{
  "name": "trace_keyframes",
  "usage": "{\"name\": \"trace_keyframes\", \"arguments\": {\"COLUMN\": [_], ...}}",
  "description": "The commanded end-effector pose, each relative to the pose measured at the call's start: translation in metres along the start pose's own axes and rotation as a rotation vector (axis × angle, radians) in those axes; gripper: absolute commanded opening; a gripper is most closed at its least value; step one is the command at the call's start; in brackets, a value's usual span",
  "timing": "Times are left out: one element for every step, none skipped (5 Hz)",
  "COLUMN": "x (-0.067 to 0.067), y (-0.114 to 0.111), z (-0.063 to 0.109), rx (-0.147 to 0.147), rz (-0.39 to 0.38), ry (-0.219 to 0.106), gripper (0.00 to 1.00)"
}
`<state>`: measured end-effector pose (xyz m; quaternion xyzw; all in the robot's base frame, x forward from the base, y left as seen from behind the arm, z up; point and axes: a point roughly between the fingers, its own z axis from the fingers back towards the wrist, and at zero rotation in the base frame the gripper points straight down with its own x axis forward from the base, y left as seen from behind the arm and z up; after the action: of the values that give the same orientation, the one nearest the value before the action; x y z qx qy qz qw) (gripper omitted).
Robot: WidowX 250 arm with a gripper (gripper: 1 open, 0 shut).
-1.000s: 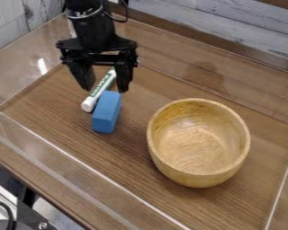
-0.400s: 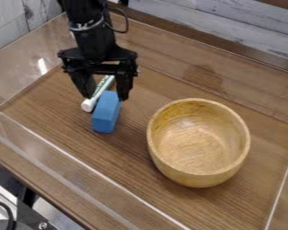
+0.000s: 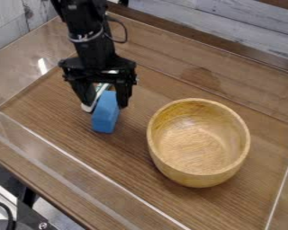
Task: Put the blue block in the brown bowl
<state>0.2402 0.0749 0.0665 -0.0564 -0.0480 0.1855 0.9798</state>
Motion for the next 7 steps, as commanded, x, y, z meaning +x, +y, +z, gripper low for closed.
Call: {"name": "trace_keyframes", "arguments": {"x": [0.006, 0.006, 0.006, 0.006, 0.006, 0.007, 0.007], "y": [0.004, 0.005, 0.007, 0.008, 0.010, 0.010, 0.009], "z": [0.001, -0.006, -0.013, -0.019, -0.024, -0.027, -0.020], "rx": [0.001, 0.002, 0.003, 0.003, 0.004, 0.004, 0.011], "rz": [0.007, 0.011, 0.016, 0.019, 0.021, 0.017, 0.004], "ry": [-0.039, -0.040, -0.041, -0.042, -0.042, -0.042, -0.040], "gripper": [1.00, 1.00, 1.00, 1.00, 1.00, 0.00, 0.00]}}
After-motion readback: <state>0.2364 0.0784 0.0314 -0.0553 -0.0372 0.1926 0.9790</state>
